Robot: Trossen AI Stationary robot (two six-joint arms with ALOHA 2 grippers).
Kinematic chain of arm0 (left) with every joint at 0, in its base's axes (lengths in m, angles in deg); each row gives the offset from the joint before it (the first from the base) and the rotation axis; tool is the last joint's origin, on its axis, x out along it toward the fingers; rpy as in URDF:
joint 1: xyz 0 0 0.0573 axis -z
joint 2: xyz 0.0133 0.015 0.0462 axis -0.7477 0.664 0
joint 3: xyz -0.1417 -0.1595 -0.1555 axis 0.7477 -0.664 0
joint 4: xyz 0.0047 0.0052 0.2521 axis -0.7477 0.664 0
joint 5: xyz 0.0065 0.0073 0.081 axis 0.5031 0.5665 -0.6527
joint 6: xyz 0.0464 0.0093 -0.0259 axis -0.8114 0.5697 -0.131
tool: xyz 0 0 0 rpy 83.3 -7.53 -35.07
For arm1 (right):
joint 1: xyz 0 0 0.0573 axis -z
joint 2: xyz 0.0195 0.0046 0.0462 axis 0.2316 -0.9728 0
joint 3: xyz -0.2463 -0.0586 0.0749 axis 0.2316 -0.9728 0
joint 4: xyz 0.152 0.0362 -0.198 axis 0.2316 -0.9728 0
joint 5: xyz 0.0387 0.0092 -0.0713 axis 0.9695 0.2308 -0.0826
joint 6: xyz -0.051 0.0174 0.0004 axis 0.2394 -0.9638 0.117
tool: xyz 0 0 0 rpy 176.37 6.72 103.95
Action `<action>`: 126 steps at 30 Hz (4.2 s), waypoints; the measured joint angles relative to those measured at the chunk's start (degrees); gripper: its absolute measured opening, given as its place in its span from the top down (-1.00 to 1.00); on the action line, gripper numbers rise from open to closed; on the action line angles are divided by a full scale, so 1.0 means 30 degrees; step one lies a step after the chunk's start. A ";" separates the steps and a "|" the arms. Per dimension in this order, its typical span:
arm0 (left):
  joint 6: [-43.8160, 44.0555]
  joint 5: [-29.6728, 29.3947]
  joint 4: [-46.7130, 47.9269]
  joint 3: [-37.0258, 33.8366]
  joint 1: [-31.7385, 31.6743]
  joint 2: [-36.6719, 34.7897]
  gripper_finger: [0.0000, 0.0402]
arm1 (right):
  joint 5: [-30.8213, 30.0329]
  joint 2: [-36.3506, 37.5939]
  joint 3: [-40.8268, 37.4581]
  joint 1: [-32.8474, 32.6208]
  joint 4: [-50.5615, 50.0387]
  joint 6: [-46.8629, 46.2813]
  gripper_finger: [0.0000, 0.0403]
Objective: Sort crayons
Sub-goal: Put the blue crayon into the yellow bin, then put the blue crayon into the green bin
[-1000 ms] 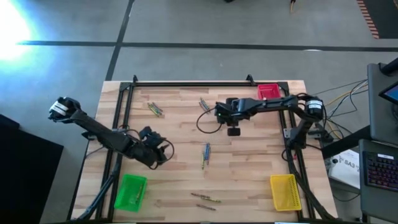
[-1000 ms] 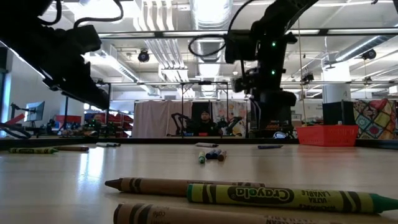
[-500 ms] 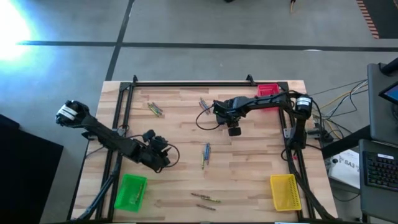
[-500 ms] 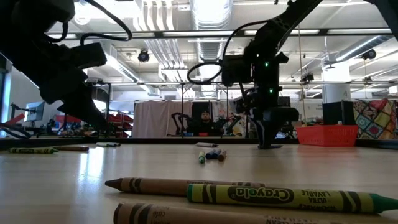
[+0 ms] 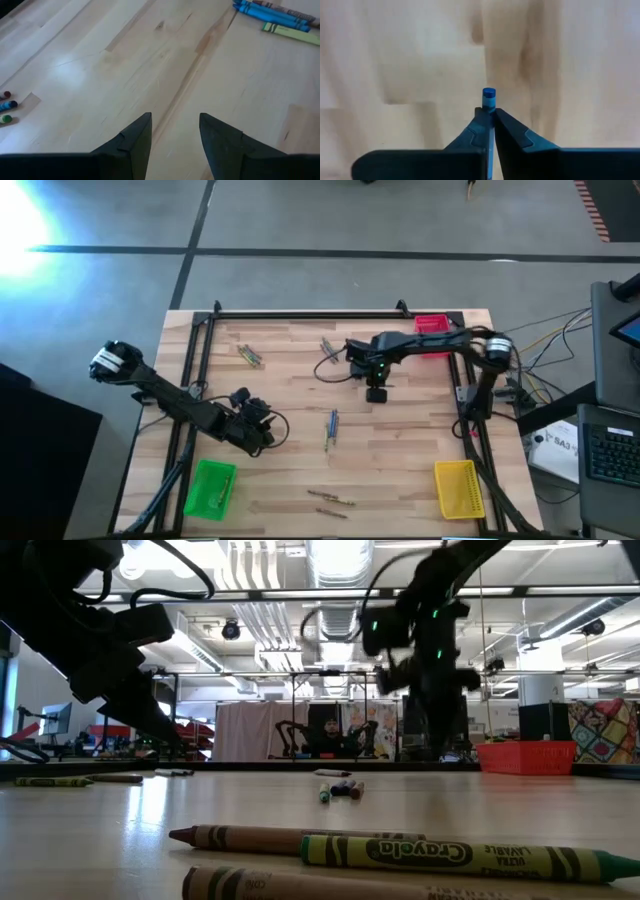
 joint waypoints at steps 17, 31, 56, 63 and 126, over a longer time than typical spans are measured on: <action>-0.2592 -0.0036 -0.2700 0.0000 0.0000 0.0007 0.26 | -0.0264 0.8514 -0.1766 -0.7076 -0.5842 -1.7761 0.94; -1.1195 0.1941 -0.9275 0.0000 -0.0022 0.0007 0.26 | 0.2970 0.9167 -0.4454 -1.5371 -0.8890 -3.0627 0.94; -1.5282 0.6543 -1.2003 0.0000 -0.2925 0.0007 0.26 | 0.4659 0.7558 -0.5469 -2.1190 -0.3526 -3.5024 0.66; -1.5221 0.6666 -1.2142 0.0000 -0.3111 0.0007 0.26 | 0.4688 0.7069 -0.5386 -2.1180 -0.3270 -3.4985 0.17; -1.0112 -0.3031 -0.9932 -0.0007 -0.3286 -0.1377 0.26 | -0.4741 -0.6859 0.5322 0.2237 0.8794 -0.8923 0.07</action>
